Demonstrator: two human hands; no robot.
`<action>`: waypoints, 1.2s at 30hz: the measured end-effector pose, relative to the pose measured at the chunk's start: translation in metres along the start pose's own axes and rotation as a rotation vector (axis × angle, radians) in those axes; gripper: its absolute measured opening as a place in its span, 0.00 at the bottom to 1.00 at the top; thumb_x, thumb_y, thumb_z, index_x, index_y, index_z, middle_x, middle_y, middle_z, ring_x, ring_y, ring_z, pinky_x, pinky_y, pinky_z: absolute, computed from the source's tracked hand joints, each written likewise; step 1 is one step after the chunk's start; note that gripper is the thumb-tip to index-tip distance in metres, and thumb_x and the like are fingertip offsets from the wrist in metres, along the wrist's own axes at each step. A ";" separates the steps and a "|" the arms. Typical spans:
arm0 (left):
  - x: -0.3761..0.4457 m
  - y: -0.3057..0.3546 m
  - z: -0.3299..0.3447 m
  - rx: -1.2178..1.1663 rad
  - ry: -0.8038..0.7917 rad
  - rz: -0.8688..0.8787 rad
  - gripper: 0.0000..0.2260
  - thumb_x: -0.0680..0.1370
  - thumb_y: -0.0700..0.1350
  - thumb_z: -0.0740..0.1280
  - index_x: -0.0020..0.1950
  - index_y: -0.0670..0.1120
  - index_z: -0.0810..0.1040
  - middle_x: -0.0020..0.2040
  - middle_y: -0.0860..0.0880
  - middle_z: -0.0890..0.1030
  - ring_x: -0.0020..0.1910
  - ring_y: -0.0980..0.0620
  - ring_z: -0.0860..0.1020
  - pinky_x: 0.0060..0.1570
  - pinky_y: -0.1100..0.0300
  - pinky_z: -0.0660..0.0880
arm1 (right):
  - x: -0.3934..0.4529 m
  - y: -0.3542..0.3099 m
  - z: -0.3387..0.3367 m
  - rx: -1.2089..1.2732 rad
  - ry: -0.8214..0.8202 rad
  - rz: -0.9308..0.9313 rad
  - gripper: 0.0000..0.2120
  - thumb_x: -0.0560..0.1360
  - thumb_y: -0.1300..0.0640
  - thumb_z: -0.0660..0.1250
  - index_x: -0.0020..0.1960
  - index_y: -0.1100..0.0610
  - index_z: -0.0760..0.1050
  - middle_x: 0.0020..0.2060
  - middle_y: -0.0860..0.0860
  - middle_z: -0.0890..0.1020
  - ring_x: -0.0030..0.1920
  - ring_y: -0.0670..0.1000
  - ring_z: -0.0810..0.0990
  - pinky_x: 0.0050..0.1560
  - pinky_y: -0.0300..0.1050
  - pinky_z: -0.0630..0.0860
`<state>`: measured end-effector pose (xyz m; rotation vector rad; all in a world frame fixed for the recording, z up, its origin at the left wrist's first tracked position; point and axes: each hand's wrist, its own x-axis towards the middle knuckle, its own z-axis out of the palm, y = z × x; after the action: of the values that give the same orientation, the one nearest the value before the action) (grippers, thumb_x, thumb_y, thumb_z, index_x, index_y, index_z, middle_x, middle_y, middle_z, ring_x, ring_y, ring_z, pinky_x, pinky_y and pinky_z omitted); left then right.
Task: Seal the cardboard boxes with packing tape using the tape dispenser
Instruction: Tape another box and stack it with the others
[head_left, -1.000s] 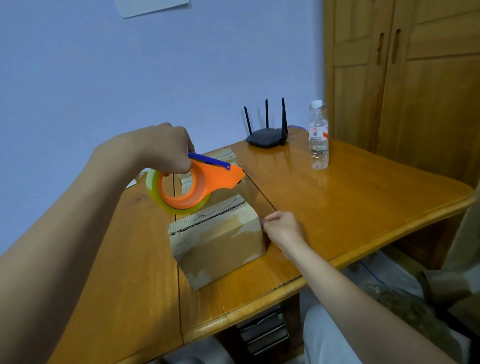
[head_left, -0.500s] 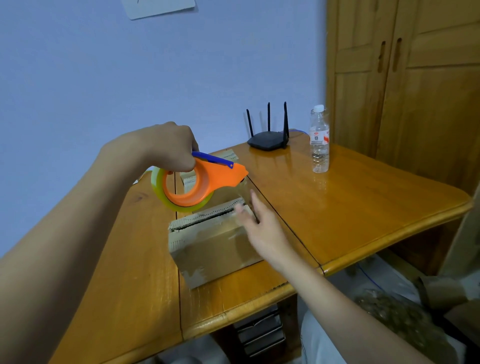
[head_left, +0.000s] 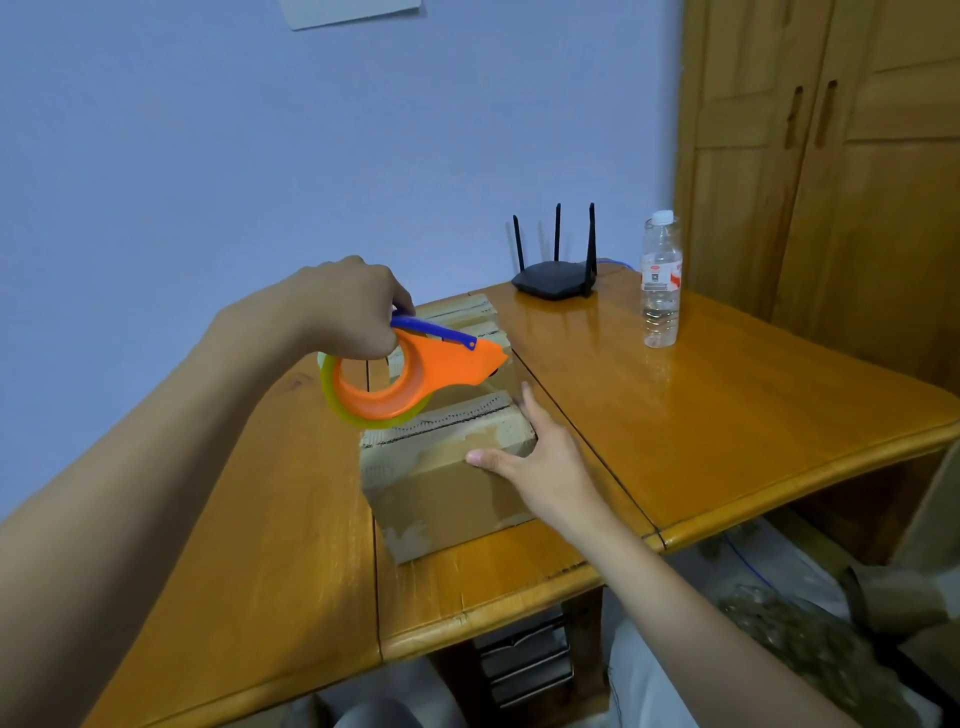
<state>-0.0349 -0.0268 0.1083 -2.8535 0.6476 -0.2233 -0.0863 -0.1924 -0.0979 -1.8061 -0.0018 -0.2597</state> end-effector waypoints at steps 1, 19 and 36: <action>-0.003 -0.004 0.004 -0.005 0.004 0.001 0.19 0.74 0.42 0.66 0.65 0.52 0.79 0.46 0.53 0.79 0.46 0.50 0.76 0.40 0.57 0.74 | 0.000 0.000 0.001 -0.002 0.000 -0.004 0.55 0.67 0.43 0.79 0.82 0.49 0.48 0.78 0.45 0.64 0.78 0.48 0.61 0.71 0.41 0.62; -0.025 -0.033 0.061 -0.194 0.096 0.030 0.27 0.71 0.37 0.63 0.68 0.54 0.78 0.49 0.52 0.82 0.44 0.49 0.73 0.40 0.59 0.71 | -0.001 0.009 0.000 0.013 0.012 -0.062 0.50 0.68 0.46 0.80 0.81 0.41 0.54 0.77 0.43 0.65 0.77 0.43 0.61 0.76 0.46 0.61; -0.020 -0.032 0.080 -0.255 0.100 0.053 0.27 0.69 0.40 0.61 0.67 0.52 0.79 0.54 0.49 0.85 0.48 0.47 0.79 0.45 0.55 0.78 | 0.014 -0.015 -0.022 -1.044 -0.248 -0.439 0.40 0.79 0.32 0.53 0.81 0.57 0.57 0.82 0.48 0.47 0.79 0.44 0.37 0.77 0.48 0.33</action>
<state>-0.0241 0.0241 0.0363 -3.0788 0.8247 -0.2955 -0.0786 -0.2117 -0.0757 -2.8628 -0.5289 -0.3835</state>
